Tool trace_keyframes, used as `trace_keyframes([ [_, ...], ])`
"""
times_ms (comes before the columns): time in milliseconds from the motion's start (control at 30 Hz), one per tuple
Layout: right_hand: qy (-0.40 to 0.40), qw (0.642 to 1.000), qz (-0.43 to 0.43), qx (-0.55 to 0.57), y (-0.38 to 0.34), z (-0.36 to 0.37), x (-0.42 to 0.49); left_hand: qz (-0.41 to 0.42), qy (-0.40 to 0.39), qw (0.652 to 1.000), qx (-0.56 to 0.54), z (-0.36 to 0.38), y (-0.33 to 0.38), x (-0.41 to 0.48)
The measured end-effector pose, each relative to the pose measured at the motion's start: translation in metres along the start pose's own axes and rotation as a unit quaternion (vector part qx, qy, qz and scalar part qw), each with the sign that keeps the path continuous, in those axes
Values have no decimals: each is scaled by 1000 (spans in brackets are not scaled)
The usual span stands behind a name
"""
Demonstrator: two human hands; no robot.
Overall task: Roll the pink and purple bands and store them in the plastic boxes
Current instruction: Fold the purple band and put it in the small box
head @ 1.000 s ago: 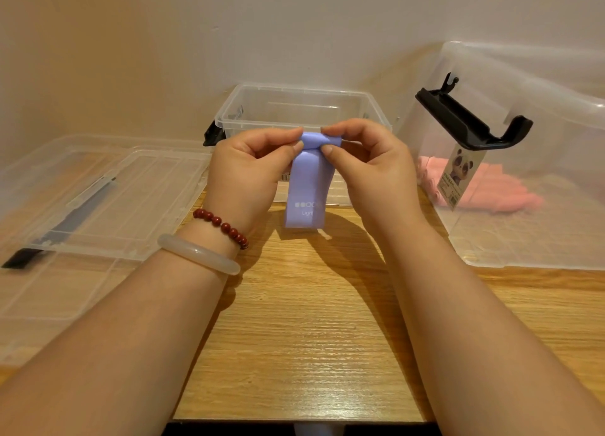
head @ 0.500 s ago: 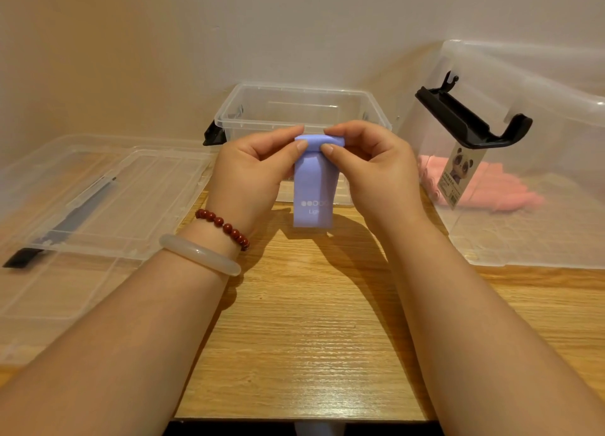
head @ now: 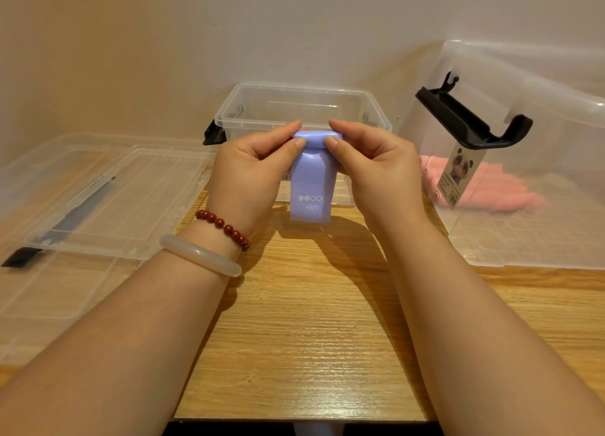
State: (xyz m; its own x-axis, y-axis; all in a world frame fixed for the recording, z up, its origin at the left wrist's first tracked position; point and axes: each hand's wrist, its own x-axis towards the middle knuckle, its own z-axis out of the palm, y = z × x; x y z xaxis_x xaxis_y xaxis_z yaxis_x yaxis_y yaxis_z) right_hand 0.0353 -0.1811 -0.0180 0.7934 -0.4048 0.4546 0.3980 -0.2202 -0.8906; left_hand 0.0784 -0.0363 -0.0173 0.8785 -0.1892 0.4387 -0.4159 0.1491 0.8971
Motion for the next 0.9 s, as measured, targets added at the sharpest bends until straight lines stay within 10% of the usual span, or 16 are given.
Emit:
trace_keyframes([
  [900, -23, 998, -38, -37, -3, -1, 1, -12, -22, 999, -27, 2, 1, 0],
])
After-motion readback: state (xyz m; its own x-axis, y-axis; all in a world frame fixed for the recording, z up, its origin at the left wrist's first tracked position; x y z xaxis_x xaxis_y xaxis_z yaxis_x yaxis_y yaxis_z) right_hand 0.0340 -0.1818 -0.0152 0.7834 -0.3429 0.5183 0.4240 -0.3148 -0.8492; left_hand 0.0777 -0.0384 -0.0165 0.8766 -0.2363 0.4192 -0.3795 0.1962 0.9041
